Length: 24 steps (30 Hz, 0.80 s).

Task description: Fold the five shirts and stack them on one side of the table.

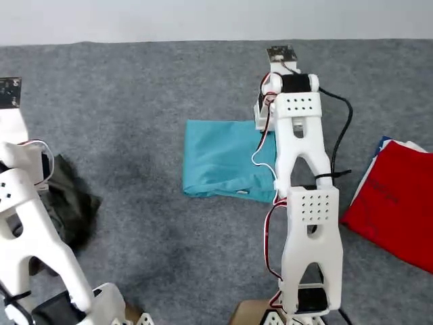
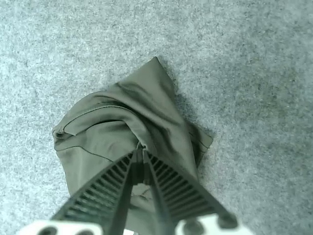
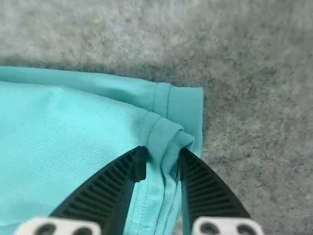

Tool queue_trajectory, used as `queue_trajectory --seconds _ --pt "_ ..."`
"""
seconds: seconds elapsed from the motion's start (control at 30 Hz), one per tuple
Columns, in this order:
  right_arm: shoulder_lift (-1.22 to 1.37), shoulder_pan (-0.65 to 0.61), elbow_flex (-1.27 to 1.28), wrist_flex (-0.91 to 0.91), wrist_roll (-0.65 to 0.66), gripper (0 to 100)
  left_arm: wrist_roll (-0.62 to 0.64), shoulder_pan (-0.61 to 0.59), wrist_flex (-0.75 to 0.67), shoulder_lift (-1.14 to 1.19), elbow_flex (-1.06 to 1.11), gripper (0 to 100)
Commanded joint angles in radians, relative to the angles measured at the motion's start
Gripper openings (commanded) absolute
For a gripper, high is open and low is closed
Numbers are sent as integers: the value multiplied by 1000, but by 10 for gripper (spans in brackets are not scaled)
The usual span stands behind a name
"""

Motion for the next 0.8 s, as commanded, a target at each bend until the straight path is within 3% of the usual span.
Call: queue_trajectory --seconds 0.0,0.17,0.43,0.77 --pt "-10 7 -48 5 6 110 -9 -6 -11 -26 2 6" --pt "-8 2 -81 5 8 5 -9 -6 -2 -26 2 6" --pt "-10 10 -193 31 14 10 -9 -5 3 -26 2 6" --pt "2 35 -265 -5 157 10 -9 -6 3 -26 2 6"
